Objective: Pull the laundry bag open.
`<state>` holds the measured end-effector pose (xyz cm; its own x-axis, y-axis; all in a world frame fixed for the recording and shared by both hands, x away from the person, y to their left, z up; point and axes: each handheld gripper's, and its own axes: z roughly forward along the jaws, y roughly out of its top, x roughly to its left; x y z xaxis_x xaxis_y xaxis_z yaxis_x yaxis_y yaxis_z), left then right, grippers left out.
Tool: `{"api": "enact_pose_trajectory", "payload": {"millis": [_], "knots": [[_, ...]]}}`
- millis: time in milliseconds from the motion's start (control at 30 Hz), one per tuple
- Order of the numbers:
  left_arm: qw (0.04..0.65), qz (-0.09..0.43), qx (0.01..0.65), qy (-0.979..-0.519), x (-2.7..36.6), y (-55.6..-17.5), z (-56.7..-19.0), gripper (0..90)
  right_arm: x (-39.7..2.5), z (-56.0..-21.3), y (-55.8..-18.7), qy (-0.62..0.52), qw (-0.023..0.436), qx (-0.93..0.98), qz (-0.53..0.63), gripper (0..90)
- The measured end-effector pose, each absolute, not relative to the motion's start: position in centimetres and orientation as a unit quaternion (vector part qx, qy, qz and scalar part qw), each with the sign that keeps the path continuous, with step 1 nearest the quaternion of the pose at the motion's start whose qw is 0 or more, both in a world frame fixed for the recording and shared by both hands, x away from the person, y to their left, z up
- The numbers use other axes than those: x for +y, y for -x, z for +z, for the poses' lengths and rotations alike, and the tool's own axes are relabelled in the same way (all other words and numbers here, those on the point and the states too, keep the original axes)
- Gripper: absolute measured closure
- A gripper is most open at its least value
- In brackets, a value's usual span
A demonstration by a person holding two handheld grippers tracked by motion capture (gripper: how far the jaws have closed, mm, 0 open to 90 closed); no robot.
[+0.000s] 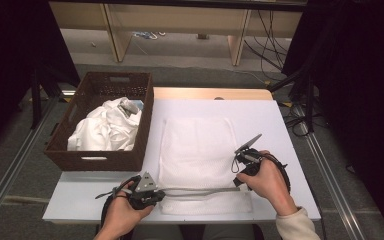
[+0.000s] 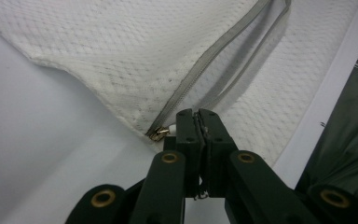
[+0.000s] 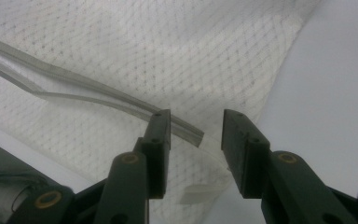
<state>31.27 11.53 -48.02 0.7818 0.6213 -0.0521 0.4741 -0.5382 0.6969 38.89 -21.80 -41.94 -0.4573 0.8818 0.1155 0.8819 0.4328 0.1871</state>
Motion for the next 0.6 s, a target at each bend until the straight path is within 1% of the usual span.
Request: {"api": "enact_pose_trajectory", "payload": {"millis": [133,167,200,233,300,367,400,433,467,600], "knots": [[0.365,0.108,0.326,-0.865,11.7,-31.6,-48.6,85.8,-21.7,-42.0,-38.8,0.508,-0.004,-0.853,-0.115,63.4],[0.366,0.111,0.32,-0.867,11.7,-31.7,-48.7,85.8,-21.6,-41.8,-38.8,0.506,0.001,-0.856,-0.109,63.4],[0.367,0.107,0.328,-0.864,11.5,-31.7,-48.9,85.0,-21.6,-41.8,-38.9,0.5,0.001,-0.859,-0.109,63.3],[0.365,0.111,0.324,-0.866,11.3,-31.8,-48.9,84.2,-21.2,-41.8,-38.7,0.515,0.001,-0.85,-0.111,63.3],[0.367,0.112,0.325,-0.864,10.8,-31.8,-48.9,83.8,-21.3,-42.0,-38.7,0.506,-0.008,-0.854,-0.118,63.2],[0.369,0.118,0.315,-0.866,10.4,-31.8,-48.5,83.2,-21.1,-42.1,-38.7,0.502,-0.004,-0.858,-0.112,63.1],[0.37,0.12,0.309,-0.868,10.1,-31.9,-48.2,83.4,-21.0,-42.3,-38.8,0.488,-0.006,-0.865,-0.116,63.2],[0.371,0.121,0.308,-0.868,9.9,-32.0,-48.2,83.7,-20.8,-42.3,-38.7,0.497,-0.004,-0.86,-0.112,63.2],[0.358,0.123,0.306,-0.874,9.9,-32.2,-48.3,84.6,-20.8,-42.3,-38.7,0.493,-0.004,-0.863,-0.115,63.2],[0.362,0.117,0.318,-0.868,9.8,-32.8,-49.2,84.8,-20.7,-42.3,-38.6,0.497,0.0,-0.861,-0.111,63.1]]}}
